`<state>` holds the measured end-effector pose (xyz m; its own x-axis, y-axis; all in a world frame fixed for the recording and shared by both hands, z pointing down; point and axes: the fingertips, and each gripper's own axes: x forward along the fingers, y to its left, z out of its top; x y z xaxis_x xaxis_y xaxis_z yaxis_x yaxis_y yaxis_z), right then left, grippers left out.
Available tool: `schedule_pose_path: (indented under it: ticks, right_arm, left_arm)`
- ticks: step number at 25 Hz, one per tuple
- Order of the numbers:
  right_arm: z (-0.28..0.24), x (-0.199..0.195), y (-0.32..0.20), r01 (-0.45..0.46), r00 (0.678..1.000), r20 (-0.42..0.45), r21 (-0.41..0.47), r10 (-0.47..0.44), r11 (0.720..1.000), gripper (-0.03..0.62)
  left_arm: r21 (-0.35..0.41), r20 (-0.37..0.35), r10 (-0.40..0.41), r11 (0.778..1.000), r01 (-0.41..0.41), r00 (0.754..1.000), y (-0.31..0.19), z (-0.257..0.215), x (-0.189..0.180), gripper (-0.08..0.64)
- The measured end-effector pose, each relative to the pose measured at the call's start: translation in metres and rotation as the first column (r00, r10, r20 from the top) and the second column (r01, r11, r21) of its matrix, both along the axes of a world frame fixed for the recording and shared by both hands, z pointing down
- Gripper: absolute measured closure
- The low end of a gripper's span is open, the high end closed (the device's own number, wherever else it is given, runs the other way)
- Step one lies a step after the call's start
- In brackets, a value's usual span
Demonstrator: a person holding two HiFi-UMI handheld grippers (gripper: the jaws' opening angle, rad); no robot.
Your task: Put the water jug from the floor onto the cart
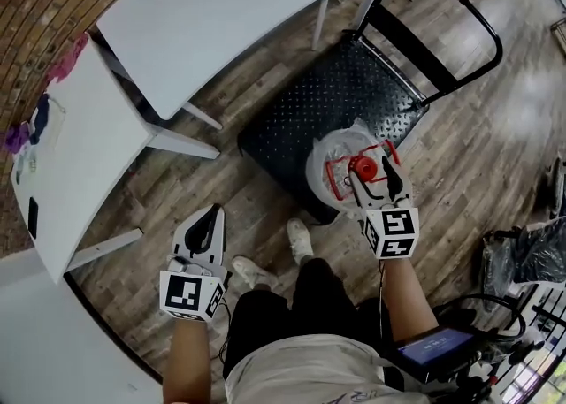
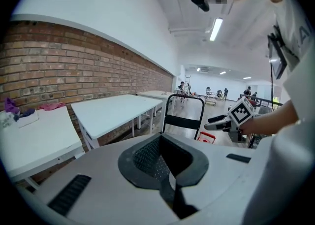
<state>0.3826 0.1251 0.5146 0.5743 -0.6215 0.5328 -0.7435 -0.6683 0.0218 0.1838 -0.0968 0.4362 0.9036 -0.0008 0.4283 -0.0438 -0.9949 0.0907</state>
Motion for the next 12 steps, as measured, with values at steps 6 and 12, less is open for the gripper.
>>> schedule_pose_path:
  ticks: [6,12]
  right_arm:
    - [-0.063,-0.021,-0.031,0.058,0.996,-0.068,0.093,-0.052,0.994,0.314]
    - [-0.129,-0.057,-0.071,0.165,0.975,-0.175,0.166,-0.136,0.972,0.423]
  left_arm:
    - [0.032,-0.067,-0.028,0.999,0.031,0.997,-0.019,-0.039,-0.018,0.560]
    - [0.059,-0.141,-0.096,0.993,0.106,0.985,-0.039,-0.080,-0.052,0.558]
